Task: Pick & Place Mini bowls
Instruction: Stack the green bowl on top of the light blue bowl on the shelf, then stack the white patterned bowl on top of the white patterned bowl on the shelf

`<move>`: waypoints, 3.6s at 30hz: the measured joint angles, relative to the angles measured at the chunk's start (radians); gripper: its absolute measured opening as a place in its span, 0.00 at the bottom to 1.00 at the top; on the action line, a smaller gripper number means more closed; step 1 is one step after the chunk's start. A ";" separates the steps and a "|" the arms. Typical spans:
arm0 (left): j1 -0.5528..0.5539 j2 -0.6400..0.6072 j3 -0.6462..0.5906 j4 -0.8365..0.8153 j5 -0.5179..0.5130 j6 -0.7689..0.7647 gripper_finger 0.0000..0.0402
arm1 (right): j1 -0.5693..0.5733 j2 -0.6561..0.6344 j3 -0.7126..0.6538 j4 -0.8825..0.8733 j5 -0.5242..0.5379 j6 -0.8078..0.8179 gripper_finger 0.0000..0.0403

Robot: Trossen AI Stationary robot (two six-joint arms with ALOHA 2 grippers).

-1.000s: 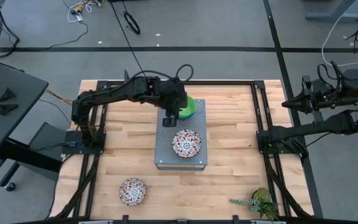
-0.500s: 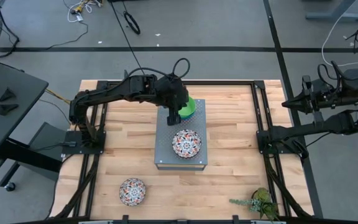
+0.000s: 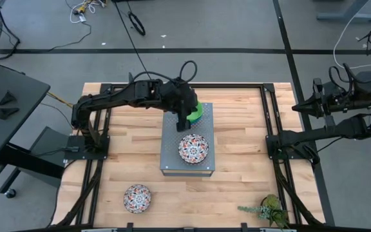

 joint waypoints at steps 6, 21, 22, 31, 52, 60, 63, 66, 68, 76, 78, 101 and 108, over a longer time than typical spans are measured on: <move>0.000 0.000 -0.001 0.060 0.025 -0.015 0.00 | 0.000 0.000 0.000 0.000 0.000 0.000 0.01; 0.013 -0.146 -0.408 0.449 -0.030 -0.126 0.00 | 0.000 0.000 0.000 0.000 0.000 0.000 0.01; 0.017 -0.158 -0.438 0.460 -0.046 -0.126 0.00 | 0.000 0.000 0.000 0.000 0.000 0.000 0.01; 0.042 -0.239 -0.640 0.571 -0.104 -0.183 0.00 | 0.000 0.000 0.000 0.000 0.000 0.000 0.01; 0.063 -0.270 -0.762 0.652 -0.096 -0.176 0.00 | 0.000 0.000 0.000 0.000 0.000 0.000 0.01; 0.061 -0.364 -0.762 0.636 -0.112 -0.136 0.00 | 0.000 0.000 0.000 0.000 0.000 0.000 0.01; 0.048 -0.400 -0.761 0.605 -0.115 -0.125 0.00 | 0.000 0.000 0.000 0.000 0.000 0.000 0.01; 0.029 -0.437 -0.761 0.545 -0.108 -0.121 0.00 | 0.000 0.000 0.000 0.000 0.000 0.000 0.01; 0.013 -0.462 -0.761 0.489 -0.097 -0.121 0.00 | 0.000 0.000 0.000 0.000 0.000 0.000 0.01; -0.093 -0.527 -0.761 0.271 -0.034 -0.159 0.00 | 0.000 0.000 0.000 0.000 0.000 0.000 0.01; -0.124 -0.527 -0.761 0.245 -0.002 -0.166 0.00 | 0.000 0.000 0.000 0.000 0.000 0.000 0.01; -0.453 -0.526 -0.762 -0.108 0.154 -0.493 0.17 | 0.000 0.000 0.000 0.000 0.000 0.000 0.01; -0.525 -0.525 -0.870 -0.104 0.219 -0.624 0.36 | 0.000 0.000 0.000 0.000 0.000 0.000 0.01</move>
